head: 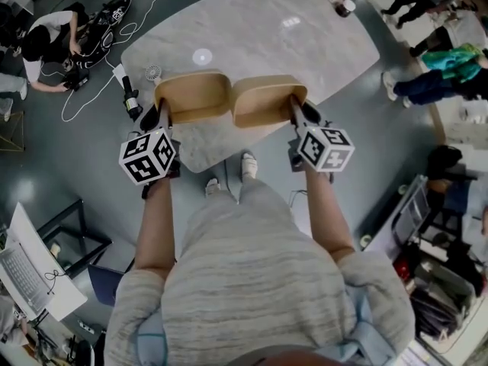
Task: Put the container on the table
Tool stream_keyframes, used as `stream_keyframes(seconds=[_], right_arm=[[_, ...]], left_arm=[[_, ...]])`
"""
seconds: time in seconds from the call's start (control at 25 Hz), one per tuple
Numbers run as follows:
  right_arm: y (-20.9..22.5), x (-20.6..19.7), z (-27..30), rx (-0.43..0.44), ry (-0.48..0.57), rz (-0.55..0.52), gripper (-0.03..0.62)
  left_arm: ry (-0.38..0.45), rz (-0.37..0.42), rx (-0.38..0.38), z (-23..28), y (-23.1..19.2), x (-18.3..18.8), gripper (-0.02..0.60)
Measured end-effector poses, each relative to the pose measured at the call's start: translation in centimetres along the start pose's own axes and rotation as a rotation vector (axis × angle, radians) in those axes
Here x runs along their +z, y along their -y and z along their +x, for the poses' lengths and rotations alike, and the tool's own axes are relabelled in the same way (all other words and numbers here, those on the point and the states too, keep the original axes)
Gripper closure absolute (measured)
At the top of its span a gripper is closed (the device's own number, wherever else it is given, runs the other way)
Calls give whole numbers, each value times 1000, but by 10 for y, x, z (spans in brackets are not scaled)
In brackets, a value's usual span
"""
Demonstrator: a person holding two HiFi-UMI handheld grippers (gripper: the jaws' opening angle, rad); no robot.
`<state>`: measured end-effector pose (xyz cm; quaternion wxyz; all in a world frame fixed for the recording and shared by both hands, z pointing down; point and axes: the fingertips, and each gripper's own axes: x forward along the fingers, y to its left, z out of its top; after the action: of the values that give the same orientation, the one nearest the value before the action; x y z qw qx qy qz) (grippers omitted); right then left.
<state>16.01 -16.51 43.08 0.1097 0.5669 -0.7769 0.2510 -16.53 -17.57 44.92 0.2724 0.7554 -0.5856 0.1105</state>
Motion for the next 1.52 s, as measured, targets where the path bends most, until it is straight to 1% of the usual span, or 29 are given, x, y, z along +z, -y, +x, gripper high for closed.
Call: stream_keyframes(seconds=[0.24,0.4,0.52,0.8,0.92,1.12,1.32,1.52], right_arm=[[27,7,29,-2,-44,-26,589],[34,5,49,5,-77,-28,589],[37,-2,69,11,-111,-24,589],[53,-32,110,-20,-215,-26,589],[60,-46,123,-46,-258,-32,589],[70,-67,140,-63,-329,-24,589],[82,-89,155,-89,-403,-23,589],[101,-113,167,-136,-493,-27,589]], left_arm=[[-6,-10,34,26,-1,3,551],[-18,-18,52,42,-6,2,551],[-45,-23,66,57,-11,-4,551],[-124,-50,102,84,-26,-27,551],[-158,-66,122,90,-38,-41,551],[-221,-81,156,98,-54,-67,551],[-272,-99,166,97,-59,-88,551],[-300,-101,166,100,-57,-102,551]])
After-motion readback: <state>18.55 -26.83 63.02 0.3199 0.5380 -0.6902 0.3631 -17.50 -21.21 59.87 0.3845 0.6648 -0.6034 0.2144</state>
